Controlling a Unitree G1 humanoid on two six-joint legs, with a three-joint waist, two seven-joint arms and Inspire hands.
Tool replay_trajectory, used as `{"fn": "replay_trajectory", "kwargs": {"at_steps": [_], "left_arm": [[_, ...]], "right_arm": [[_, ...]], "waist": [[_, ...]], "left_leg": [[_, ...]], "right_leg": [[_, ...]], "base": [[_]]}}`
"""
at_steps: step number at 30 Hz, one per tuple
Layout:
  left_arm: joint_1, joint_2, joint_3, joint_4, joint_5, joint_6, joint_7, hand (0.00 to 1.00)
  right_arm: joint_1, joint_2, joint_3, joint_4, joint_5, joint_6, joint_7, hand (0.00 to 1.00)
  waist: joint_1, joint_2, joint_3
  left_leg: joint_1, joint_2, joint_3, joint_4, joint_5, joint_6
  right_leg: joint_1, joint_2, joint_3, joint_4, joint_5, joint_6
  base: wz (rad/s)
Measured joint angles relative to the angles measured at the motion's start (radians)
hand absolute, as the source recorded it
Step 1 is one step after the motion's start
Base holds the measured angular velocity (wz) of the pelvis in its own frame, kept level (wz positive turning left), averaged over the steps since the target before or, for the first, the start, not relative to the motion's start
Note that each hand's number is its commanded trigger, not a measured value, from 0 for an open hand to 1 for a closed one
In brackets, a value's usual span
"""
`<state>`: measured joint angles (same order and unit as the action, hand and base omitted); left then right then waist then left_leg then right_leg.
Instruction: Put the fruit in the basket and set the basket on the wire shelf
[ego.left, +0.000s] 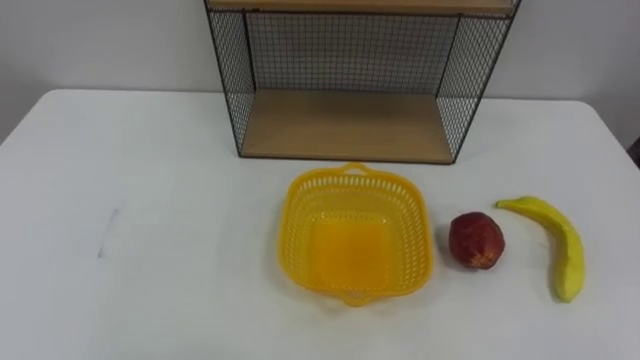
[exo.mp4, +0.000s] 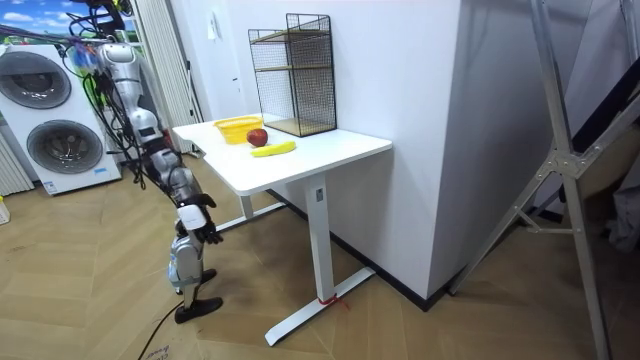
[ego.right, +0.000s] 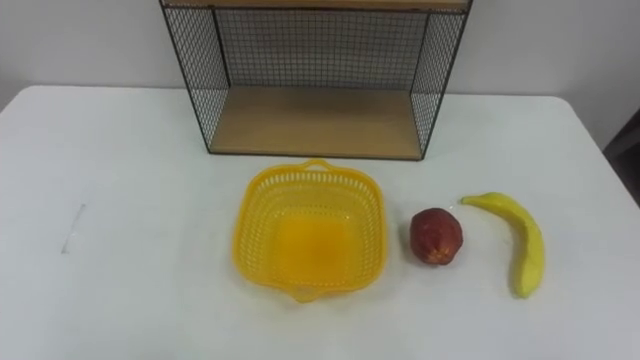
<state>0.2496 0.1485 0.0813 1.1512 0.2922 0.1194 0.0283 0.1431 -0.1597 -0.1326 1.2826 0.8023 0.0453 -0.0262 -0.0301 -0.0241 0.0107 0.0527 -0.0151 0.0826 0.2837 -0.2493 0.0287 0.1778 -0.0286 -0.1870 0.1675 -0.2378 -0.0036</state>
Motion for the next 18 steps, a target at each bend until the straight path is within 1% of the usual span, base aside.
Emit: {"fn": "replay_trajectory", "kwargs": {"at_steps": [1,2,3,4,5,6,7,8,9,10,11,12,13,14,16,17,18], "left_arm": [[0.010,-0.003,0.022,0.000,-0.005,-0.007,0.009,0.00],[0.014,-0.004,0.029,-0.001,-0.007,-0.011,0.012,0.00],[0.022,-0.004,0.038,-0.003,-0.019,-0.018,0.021,0.00],[0.024,-0.004,0.043,-0.009,-0.029,-0.018,0.034,0.00],[0.025,-0.004,0.044,-0.013,-0.030,-0.018,0.041,0.00],[0.024,-0.005,0.052,-0.016,-0.027,-0.018,0.052,0.00],[0.027,-0.005,0.075,-0.018,-0.026,-0.018,0.055,0.00],[0.027,-0.005,0.086,-0.025,-0.025,-0.018,0.056,0.00],[0.029,-0.004,0.107,-0.042,-0.025,-0.022,0.058,0.00],[0.029,-0.003,0.133,-0.053,-0.026,-0.032,0.061,0.00],[0.030,-0.002,0.144,-0.054,-0.026,-0.040,0.066,0.00],[0.033,0.003,0.158,-0.054,-0.026,-0.046,0.076,0.00],[0.035,0.006,0.170,-0.056,-0.026,-0.047,0.083,0.00],[0.036,0.006,0.172,-0.060,-0.026,-0.047,0.091,0.00],[0.039,0.008,0.179,-0.083,-0.025,-0.055,0.111,0.00],[0.043,0.008,0.180,-0.091,-0.026,-0.057,0.116,0.00],[0.056,0.009,0.180,-0.111,-0.026,-0.063,0.119,0.00]], "right_arm": [[0.002,0.000,-0.050,-0.001,0.094,0.000,-0.017,0.00],[0.003,0.000,-0.071,-0.001,0.140,-0.001,-0.025,0.00],[0.004,0.000,-0.124,-0.002,0.232,-0.001,-0.047,0.00],[0.005,-0.001,-0.166,-0.003,0.317,-0.002,-0.070,0.00],[0.005,-0.001,-0.179,-0.005,0.367,-0.002,-0.084,0.00],[0.005,-0.001,-0.217,-0.008,0.455,-0.002,-0.116,0.00],[0.006,-0.001,-0.269,-0.022,0.518,-0.001,-0.148,0.00],[0.008,-0.001,-0.293,-0.038,0.540,-0.001,-0.165,0.00],[0.012,-0.001,-0.338,-0.072,0.569,-0.007,-0.189,0.00],[0.009,-0.001,-0.381,-0.095,0.575,-0.022,-0.210,0.00],[0.005,-0.001,-0.403,-0.105,0.575,-0.029,-0.223,0.00],[-0.001,-0.002,-0.443,-0.136,0.575,-0.041,-0.257,0.00],[-0.002,-0.003,-0.481,-0.191,0.576,-0.048,-0.299,0.00],[-0.002,-0.004,-0.492,-0.221,0.577,-0.055,-0.320,0.00],[-0.003,-0.013,-0.534,-0.347,0.568,-0.080,-0.413,0.00],[-0.002,-0.014,-0.544,-0.388,0.565,-0.083,-0.439,0.00],[-0.006,-0.023,-0.556,-0.469,0.553,-0.091,-0.484,0.00]], "waist": [[-0.013,0.000,0.0003],[-0.019,0.000,0.0003],[-0.026,0.001,0.0001],[-0.030,0.001,0.0001],[-0.034,0.000,-0.0003],[-0.044,-0.002,-0.0017],[-0.049,-0.004,-0.0026],[-0.051,-0.005,-0.0029],[-0.059,-0.007,-0.0044],[-0.065,-0.010,-0.0073],[-0.070,-0.015,-0.0094],[-0.075,-0.016,-0.0100],[-0.082,-0.019,-0.0123],[-0.085,-0.020,-0.0123],[-0.089,-0.025,-0.0129],[-0.095,-0.028,-0.0128],[-0.102,-0.031,-0.0125]], "left_leg": [[0.002,0.000,0.001,0.001,0.000,0.000],[0.004,0.000,0.002,0.000,0.000,0.000],[0.011,0.001,0.012,-0.001,0.000,0.000],[0.009,0.003,0.018,-0.002,0.000,0.000],[0.008,0.003,0.019,-0.003,0.000,0.000],[0.007,0.003,0.016,-0.001,0.000,0.000],[0.006,0.002,0.017,0.001,0.000,0.000],[0.005,0.002,0.017,0.002,-0.001,0.001],[-0.002,0.002,0.019,0.006,-0.001,0.002],[-0.009,0.002,0.020,0.008,-0.001,0.002],[-0.009,0.002,0.020,0.008,-0.001,0.002],[-0.007,0.002,0.022,0.006,-0.001,0.002],[-0.004,0.002,0.023,0.005,-0.001,0.003],[-0.005,0.002,0.023,0.004,-0.001,0.003],[-0.005,0.001,0.023,-0.003,-0.001,0.003],[-0.005,0.001,0.023,-0.004,-0.001,0.003],[-0.007,0.001,0.024,-0.008,-0.001,0.003]], "right_leg": [[0.001,0.001,0.003,0.001,0.000,0.000],[0.002,0.001,0.004,0.001,0.000,0.000],[0.002,0.002,0.009,0.002,0.000,-0.001],[-0.002,0.002,0.017,0.002,-0.001,-0.002],[-0.003,0.003,0.019,0.002,-0.001,-0.002],[-0.004,0.002,0.019,0.002,-0.002,-0.001],[-0.005,0.001,0.019,0.003,-0.003,-0.001],[-0.006,0.001,0.020,0.003,-0.003,-0.001],[-0.010,0.001,0.020,0.005,-0.003,-0.001],[-0.018,0.001,0.022,0.009,-0.003,-0.001],[-0.019,0.001,0.022,0.010,-0.003,0.000],[-0.019,0.000,0.024,0.020,-0.003,0.000],[-0.019,0.000,0.025,0.021,-0.003,0.000],[-0.019,0.000,0.026,0.021,-0.002,0.000],[-0.020,0.001,0.028,0.021,-0.002,0.000],[-0.021,0.001,0.028,0.020,-0.003,0.001],[-0.026,0.001,0.028,0.018,-0.003,0.001]], "base": [[-0.04],[-0.07],[-0.12],[-0.15],[-0.09],[0.00],[0.00],[0.00],[0.00],[0.00],[0.00],[-0.04],[-0.04],[-0.03],[0.00],[0.00],[-0.08]]}}
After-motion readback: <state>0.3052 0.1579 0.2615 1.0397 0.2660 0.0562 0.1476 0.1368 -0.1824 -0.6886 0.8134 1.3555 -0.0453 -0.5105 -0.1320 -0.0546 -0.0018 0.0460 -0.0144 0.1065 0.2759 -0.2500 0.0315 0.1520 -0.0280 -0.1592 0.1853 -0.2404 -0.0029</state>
